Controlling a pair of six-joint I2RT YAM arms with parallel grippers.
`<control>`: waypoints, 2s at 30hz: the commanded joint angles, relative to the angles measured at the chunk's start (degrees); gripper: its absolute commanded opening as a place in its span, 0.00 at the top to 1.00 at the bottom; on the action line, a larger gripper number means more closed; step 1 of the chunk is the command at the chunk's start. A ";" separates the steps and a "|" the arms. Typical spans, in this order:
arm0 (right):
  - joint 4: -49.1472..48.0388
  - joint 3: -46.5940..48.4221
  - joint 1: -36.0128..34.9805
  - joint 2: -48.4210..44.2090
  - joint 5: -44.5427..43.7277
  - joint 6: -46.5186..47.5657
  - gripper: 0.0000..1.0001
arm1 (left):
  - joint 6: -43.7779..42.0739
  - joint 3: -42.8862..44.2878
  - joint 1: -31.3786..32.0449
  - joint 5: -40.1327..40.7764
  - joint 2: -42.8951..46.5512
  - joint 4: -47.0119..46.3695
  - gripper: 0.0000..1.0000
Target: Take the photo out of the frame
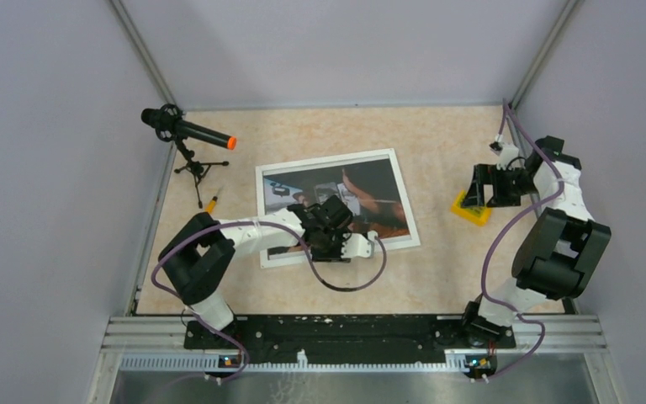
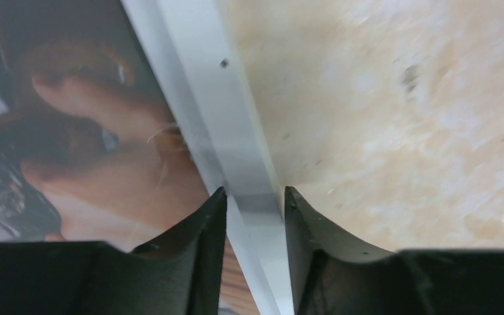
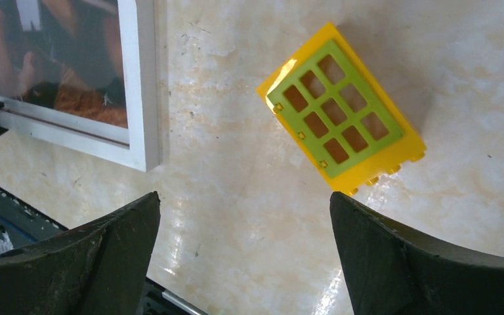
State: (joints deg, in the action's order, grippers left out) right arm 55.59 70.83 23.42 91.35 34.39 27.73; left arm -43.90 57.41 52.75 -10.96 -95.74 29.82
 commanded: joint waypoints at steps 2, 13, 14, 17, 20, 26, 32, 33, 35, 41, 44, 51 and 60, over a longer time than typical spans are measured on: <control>-1.05 -0.72 -1.86 -0.60 4.28 -2.99 0.01 | -1.20 6.60 -4.12 -4.92 -0.85 5.87 0.42; -3.74 -3.23 -2.39 -1.06 8.38 -7.98 0.01 | 12.83 12.39 -3.97 -0.51 -8.09 1.49 0.32; -3.97 -3.43 -2.48 -1.05 8.55 -8.32 0.01 | 13.46 12.81 -3.92 -0.29 -8.80 2.06 0.33; -4.80 -3.95 -2.54 -1.16 8.67 -9.18 0.01 | 14.66 12.34 -3.14 0.73 -9.53 1.72 0.33; -5.52 -4.76 -2.86 -1.16 9.05 -10.03 0.01 | 13.86 10.23 -0.92 2.86 -9.86 0.94 0.32; -5.92 -5.55 -3.07 -0.92 9.64 -10.51 0.01 | 13.31 8.70 2.88 1.80 -8.29 2.14 0.29; -6.01 -5.63 -3.10 -0.79 9.80 -10.46 0.01 | 13.99 9.48 2.75 1.97 -5.67 4.56 0.29; -6.26 -5.81 -3.08 -0.80 9.95 -10.66 0.01 | 14.31 9.07 2.71 3.09 -6.10 4.47 0.28; -6.93 -6.31 -3.15 -0.89 10.20 -11.38 0.01 | 15.13 8.17 2.79 6.83 -8.04 3.88 0.29; -9.45 -8.15 -4.46 -0.85 11.46 -13.95 0.01 | 16.50 7.57 3.50 14.51 -13.65 0.94 0.44; -10.09 -8.75 -5.24 0.00 13.06 -14.99 0.01 | 16.83 8.73 3.91 14.49 -13.68 1.34 0.65; -11.60 -10.77 -5.76 2.50 16.15 -16.45 0.01 | 17.18 10.97 3.86 11.58 -7.94 4.51 1.00; -11.98 -13.83 -7.70 6.45 23.75 -17.35 0.01 | 15.16 10.44 3.85 6.94 2.44 3.86 1.00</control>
State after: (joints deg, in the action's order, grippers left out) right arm 44.80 57.71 17.78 96.75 52.18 10.83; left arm -26.98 67.59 56.71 -1.28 -101.19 35.07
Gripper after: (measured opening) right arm 0.988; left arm 0.171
